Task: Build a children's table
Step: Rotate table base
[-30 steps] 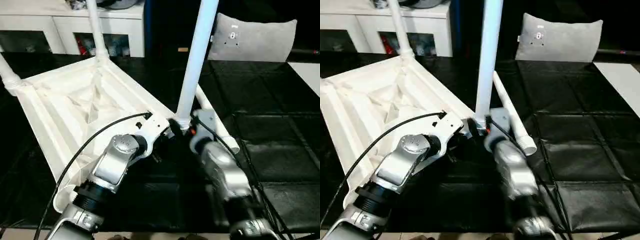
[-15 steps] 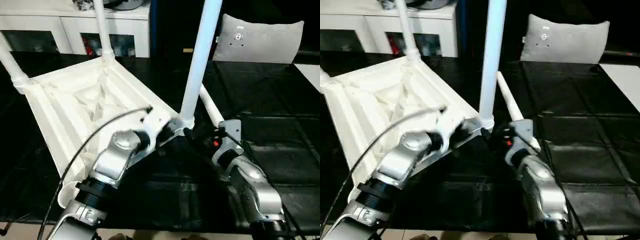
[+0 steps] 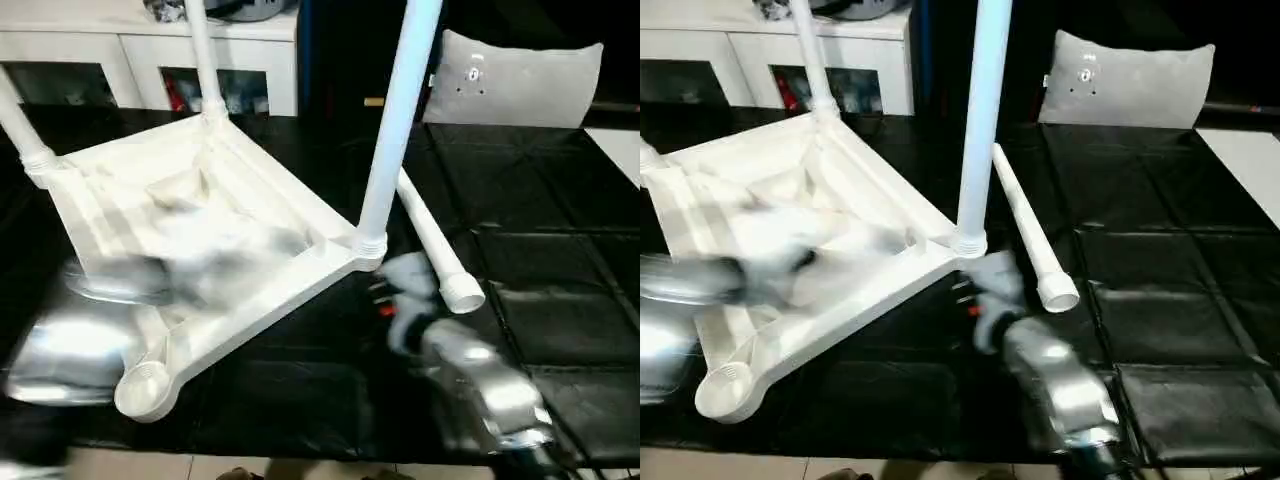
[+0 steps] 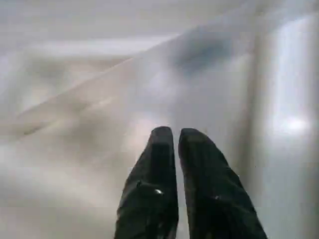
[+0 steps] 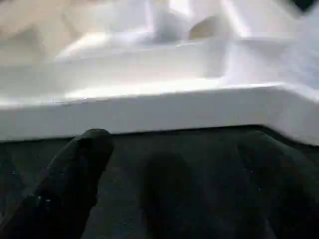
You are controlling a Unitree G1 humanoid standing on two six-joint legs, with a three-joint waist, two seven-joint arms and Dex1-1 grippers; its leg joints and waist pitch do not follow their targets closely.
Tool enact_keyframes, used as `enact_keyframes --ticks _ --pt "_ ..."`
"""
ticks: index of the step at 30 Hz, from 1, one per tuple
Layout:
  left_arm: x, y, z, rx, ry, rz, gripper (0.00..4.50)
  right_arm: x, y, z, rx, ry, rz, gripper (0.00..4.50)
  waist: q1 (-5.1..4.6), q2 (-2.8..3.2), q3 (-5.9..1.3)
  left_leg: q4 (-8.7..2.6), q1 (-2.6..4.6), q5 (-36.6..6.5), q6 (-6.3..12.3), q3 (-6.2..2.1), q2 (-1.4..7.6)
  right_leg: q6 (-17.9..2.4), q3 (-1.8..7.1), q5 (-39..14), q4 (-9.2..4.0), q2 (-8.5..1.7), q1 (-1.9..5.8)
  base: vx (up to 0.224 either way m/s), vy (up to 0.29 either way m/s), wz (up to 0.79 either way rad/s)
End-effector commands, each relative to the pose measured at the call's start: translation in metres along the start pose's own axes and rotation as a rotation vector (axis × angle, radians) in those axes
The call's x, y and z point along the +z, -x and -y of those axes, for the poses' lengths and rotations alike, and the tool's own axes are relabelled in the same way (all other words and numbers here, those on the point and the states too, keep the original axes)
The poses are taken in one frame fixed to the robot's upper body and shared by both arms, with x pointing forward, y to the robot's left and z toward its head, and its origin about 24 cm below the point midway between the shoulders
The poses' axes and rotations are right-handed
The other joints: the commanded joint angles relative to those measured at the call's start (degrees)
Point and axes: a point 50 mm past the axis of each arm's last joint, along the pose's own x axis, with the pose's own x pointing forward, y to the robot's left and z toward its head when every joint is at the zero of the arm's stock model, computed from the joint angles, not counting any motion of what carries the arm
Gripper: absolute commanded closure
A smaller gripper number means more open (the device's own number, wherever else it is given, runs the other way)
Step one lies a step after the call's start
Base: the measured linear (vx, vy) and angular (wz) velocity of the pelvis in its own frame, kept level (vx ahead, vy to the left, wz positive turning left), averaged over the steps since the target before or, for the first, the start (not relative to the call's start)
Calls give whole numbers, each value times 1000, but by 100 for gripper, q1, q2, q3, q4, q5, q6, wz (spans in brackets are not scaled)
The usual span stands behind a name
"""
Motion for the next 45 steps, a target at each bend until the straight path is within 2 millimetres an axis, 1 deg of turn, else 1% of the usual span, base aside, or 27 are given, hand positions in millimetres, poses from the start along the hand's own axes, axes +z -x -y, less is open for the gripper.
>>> enact_keyframes --ticks 1,2,6,9,10,12,13,14,15,16,19,20,22,23,26,27,28,30,31,32,35,38,40,42,43,44,45 --pt "-10 11 -13 69 -10 -69 446 -2 -6 -2 -6 27 -37 0 -38 20 -303 -444 118 -1359 -83 -88 181 -921 258 -1541 -498 -356 163 0 0 0" --pt "-14 14 -17 94 -19 -98 446 -3 -9 -4 -6 27 -45 0 -14 54 -315 -442 157 -1413 -146 -95 192 -899 267 -1520 -498 -369 141 0 0 0" --pt "-28 21 -27 127 -35 -182 448 -3 -18 -8 -9 36 -59 0 -3 72 -318 -474 156 -1555 -286 -109 190 -920 265 -1307 -470 -359 135 0 0 0" --pt "-37 19 -17 64 -18 -216 448 1 -26 -8 -29 38 -59 0 -18 60 -314 -483 150 -1639 -333 -110 187 -960 272 -1228 -464 -370 143 0 0 0" --pt "-37 16 -13 35 30 -194 448 3 -30 -8 -35 34 -58 0 -9 72 -331 -472 152 -1623 -340 -114 183 -972 276 -1206 -458 -381 157 0 0 0" --pt "-37 16 -13 34 32 -193 448 3 -30 -8 -35 34 -58 0 -4 68 -326 -465 162 -1633 -350 -101 184 -990 281 -1185 -470 -378 145 0 0 0" --pt "-43 14 -6 -17 11 -228 448 2 -34 -6 -53 25 -72 0 -7 63 -329 -465 150 -1611 -347 -104 182 -990 283 -1166 -466 -385 156 0 0 0" --pt "-46 14 -4 -33 5 -253 448 2 -36 -6 -61 32 -75 0 -17 57 -318 -475 137 -1666 -339 -106 177 -971 281 -1255 -469 -379 155 0 0 0" --pt "-50 15 -2 -54 -8 -283 448 3 -38 -5 -66 29 -74 0 -12 106 -329 -474 150 -1710 -360 -119 178 -963 280 -1314 -464 -388 154 0 0 0" --pt "-55 18 2 -101 -23 -326 448 4 -41 -5 -68 17 -69 0 -33 86 -323 -478 157 -1872 -374 -127 181 -930 277 -1511 -485 -388 144 0 0 0" --pt "-56 22 10 -190 -21 -342 448 6 -44 -4 -73 19 -64 0 -82 79 -307 -480 162 -2051 -392 -131 180 -919 289 -1787 -503 -391 119 0 0 0" --pt "-55 24 15 -240 -14 -339 448 7 -46 -4 -74 17 -64 0 -77 103 -306 -475 187 -2070 -407 -130 191 -925 293 -1801 -511 -393 96 0 0 0" --pt "-52 26 26 -338 -16 -332 448 9 -49 -3 -78 20 -63 0 -85 98 -302 -486 185 -2162 -447 -141 196 -982 282 -1804 -499 -390 92 0 0 0" --pt "-51 27 32 -386 -7 -326 448 10 -51 -3 -78 20 -63 0 -93 92 -297 -484 182 -2200 -448 -130 187 -969 278 -1812 -502 -367 86 0 0 0" --pt "-46 28 44 -482 -10 -285 448 11 -55 -3 -79 19 -61 0 -118 81 -300 -490 161 -2213 -468 -148 180 -924 280 -1907 -495 -387 112 0 0 0" --pt "-36 26 55 -554 11 -216 448 14 -58 -3 -80 22 -56 0 -138 84 -309 -483 170 -2175 -479 -141 183 -938 285 -1801 -491 -382 106 0 0 0" --pt "-36 26 55 -554 11 -216 448 14 -58 -3 -80 22 -56 0 -155 85 -312 -482 157 -2110 -486 -142 180 -977 279 -1672 -479 -372 122 0 0 0" --pt "-21 20 69 -644 19 -111 448 19 -62 -3 -78 27 -45 0 -168 64 -335 -466 144 -1925 -462 -118 175 -1016 286 -1435 -463 -371 147 0 0 0" --pt "-17 19 73 -669 20 -88 448 20 -63 -3 -76 29 -41 0 -152 70 -354 -441 159 -1835 -452 -107 163 -1023 284 -1328 -455 -365 146 0 0 0" --pt "-14 17 75 -682 30 -73 448 21 -64 -3 -76 32 -38 0 -167 49 -359 -443 142 -1771 -433 -101 162 -1044 287 -1248 -444 -362 161 0 0 0" --pt "-14 17 75 -682 30 -73 448 21 -64 -3 -76 32 -38 0 -187 37 -387 -424 81 -1376 -355 -99 156 -1105 279 -781 -396 -368 234 0 0 0" --pt "-14 17 75 -682 30 -73 448 21 -64 -3 -76 32 -38 0 -216 38 -391 -401 78 -1134 -257 -75 153 -1195 276 -480 -384 -351 247 0 0 0" --pt "-14 17 75 -682 30 -73 448 21 -64 -3 -76 32 -38 0 -217 42 -378 -404 89 -1223 -267 -72 157 -1194 275 -615 -397 -344 237 0 0 0" --pt "1 -1 80 -673 54 20 448 20 -64 -3 -71 35 -43 0 -227 66 -350 -402 151 -1507 -337 -55 154 -1122 273 -1001 -455 -307 179 0 0 0" --pt "11 -12 84 -668 63 71 448 19 -64 -3 -67 38 -47 0 -207 73 -356 -391 175 -1587 -357 -56 160 -1112 282 -1082 -462 -315 173 0 0 0" --pt "11 -12 84 -668 63 71 448 19 -64 -3 -67 38 -47 0 -181 79 -355 -401 153 -1629 -385 -69 149 -1083 281 -1211 -470 -329 194 0 0 0" --pt "21 -22 89 -662 83 116 448 18 -64 -3 -68 40 -48 0 -158 97 -366 -418 145 -1685 -417 -93 165 -1050 278 -1262 -456 -344 210 0 0 0"
